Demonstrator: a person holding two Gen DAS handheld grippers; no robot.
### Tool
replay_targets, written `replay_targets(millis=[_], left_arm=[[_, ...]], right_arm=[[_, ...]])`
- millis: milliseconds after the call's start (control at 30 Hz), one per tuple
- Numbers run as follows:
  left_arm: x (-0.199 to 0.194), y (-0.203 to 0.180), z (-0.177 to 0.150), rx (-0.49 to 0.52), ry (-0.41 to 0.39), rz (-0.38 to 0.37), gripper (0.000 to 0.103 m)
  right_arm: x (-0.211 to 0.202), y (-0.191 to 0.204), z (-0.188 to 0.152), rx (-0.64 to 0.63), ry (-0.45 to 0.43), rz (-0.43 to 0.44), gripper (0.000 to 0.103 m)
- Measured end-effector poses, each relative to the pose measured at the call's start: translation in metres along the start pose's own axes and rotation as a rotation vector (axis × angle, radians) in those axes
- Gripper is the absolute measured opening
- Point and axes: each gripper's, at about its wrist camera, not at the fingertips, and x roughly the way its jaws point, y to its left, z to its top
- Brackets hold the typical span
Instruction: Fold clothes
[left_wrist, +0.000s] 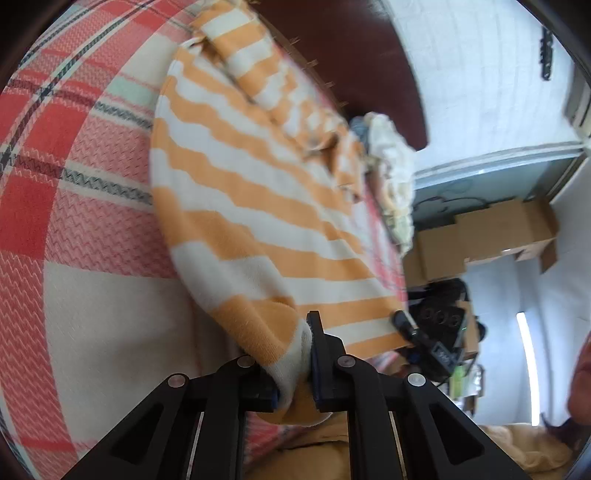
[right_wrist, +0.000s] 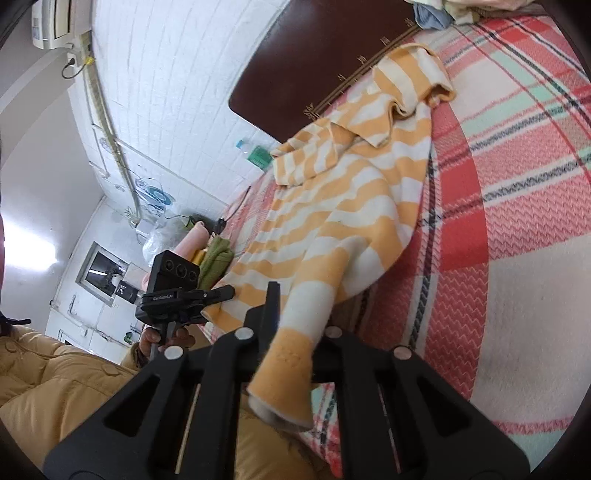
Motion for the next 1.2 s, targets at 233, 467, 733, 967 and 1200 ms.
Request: replay_targets(millis=[233,467,733,967,1200], left_arm=[[-0.030,-0.030,-0.011,0.051,-0.062,-0.085,0.009],[-0.047,-0.042,-0.024,0.091,-0.076,-0.122,0.009],[-0.039,-0.023,-0.024,0.049,-0.070,-0.065,0.010],[-0.035,-0.011,-0.017,0.021,-0.076,-0.040,0.010],[-0.050,-0.025,0.011,0.062,-0.123,-0.022,0.010]], right_arm=[[-0.014,0.036,-0.006,-0.065,-0.028,0.049,0.009],[-0.025,0.055,-0.014,-0.101,-0.024,0.090,0.009],[-0.022,0.038,-0.012,-0.031,0.002,0.046,0.009],[-0.018,0.026,0.010,0.035,-0.026,0.033,0.009],[-0.012,0.035,0.044,-0.016,-0.055,0.029,0.010]])
